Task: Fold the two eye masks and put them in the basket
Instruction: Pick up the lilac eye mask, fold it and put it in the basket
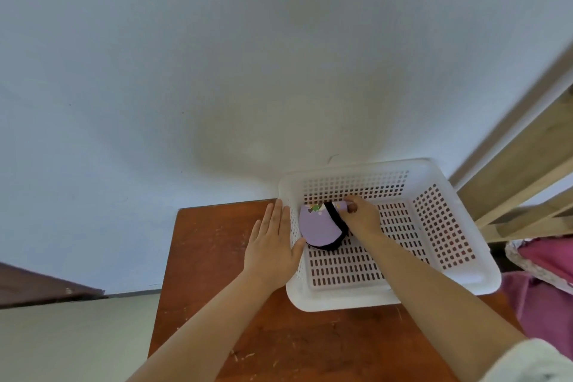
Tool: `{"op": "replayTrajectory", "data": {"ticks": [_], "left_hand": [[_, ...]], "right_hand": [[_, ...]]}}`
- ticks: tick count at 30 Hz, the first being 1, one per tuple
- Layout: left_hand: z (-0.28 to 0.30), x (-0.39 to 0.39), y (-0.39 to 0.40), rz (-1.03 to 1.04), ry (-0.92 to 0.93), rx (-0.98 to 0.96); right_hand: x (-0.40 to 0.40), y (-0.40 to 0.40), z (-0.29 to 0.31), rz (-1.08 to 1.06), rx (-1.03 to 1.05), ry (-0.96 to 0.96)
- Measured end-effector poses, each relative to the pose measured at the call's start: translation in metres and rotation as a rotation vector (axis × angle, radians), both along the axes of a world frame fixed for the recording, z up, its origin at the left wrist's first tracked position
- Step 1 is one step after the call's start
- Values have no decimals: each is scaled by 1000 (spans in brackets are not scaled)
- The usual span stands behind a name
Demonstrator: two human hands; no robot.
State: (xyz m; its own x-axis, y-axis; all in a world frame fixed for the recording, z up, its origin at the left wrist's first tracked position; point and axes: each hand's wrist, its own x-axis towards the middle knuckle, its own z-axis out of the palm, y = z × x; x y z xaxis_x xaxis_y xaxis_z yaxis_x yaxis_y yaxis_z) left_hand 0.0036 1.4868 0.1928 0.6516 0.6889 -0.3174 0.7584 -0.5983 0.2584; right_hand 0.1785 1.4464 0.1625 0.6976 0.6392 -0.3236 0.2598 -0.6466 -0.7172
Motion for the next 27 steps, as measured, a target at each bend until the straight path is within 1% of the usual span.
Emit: {"op": "replayTrajectory", "data": {"ticks": [5, 9, 12, 14, 15, 17, 19, 21, 23, 26, 27], "left_hand": [[4, 1, -1, -12, 34, -3], [10, 1, 0, -48, 103, 20], [21, 5, 1, -81, 179, 65], [33, 19, -3, -117, 177, 119], [38, 29, -6, -145, 158, 153], [46, 62, -25, -245, 93, 194], [50, 100, -56, -347, 16, 204], [49, 137, -99, -464, -61, 213], [46, 171, -149, -596, -127, 235], [37, 211, -232, -779, -227, 228], [32, 222, -261, -837, -246, 217]], "right_hand": [[-2, 0, 0, 109, -61, -125], [-1, -7, 8, 184, -106, -113], [7, -21, 26, 260, -149, -56], [17, -41, 41, 276, -145, -55], [22, -53, 49, 274, -115, -85], [40, -93, 61, 220, -66, -197], [58, -141, 69, 169, -47, -368], [75, -199, 70, 69, -57, -561], [91, -263, 65, -57, -135, -620], [106, -365, 55, -290, -320, -602], [107, -401, 51, -377, -348, -585]]}}
